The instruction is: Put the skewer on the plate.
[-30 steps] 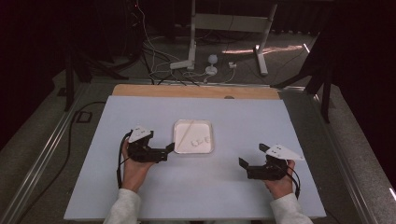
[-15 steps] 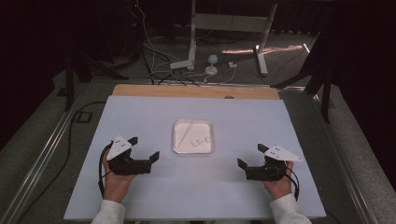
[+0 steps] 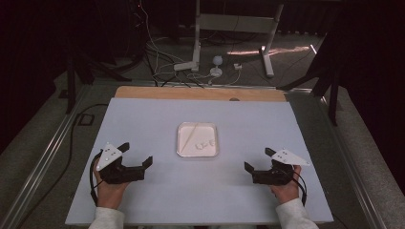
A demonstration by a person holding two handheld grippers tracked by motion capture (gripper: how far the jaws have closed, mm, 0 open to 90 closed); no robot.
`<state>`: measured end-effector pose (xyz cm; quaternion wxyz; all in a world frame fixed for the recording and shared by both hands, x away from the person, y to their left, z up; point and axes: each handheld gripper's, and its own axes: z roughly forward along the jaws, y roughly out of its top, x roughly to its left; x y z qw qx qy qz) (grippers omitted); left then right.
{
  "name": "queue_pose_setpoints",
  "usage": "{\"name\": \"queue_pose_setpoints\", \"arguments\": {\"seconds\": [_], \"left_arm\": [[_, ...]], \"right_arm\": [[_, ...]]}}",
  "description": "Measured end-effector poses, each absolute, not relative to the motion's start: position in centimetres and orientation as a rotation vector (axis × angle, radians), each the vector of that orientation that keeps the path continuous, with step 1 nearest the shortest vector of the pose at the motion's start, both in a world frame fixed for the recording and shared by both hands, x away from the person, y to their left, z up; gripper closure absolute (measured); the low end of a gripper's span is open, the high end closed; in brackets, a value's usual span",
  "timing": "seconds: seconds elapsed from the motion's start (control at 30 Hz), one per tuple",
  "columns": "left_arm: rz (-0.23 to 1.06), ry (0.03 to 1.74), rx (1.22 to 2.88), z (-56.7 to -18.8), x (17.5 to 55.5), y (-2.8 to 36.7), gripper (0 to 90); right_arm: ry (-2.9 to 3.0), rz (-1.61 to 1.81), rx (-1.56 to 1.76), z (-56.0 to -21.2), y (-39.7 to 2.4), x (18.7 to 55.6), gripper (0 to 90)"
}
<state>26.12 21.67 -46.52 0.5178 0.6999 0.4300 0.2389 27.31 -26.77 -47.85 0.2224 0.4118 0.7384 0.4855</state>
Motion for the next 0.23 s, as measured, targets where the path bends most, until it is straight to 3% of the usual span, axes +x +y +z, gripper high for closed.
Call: {"name": "queue_pose_setpoints", "arguments": {"seconds": [0.23], "left_arm": [[0.58,1.043,1.648,-46.32,25.94,22.13,0.4]], "right_arm": [[2.041,1.338,1.143,-47.94,-26.83,27.4,0.0]]}}
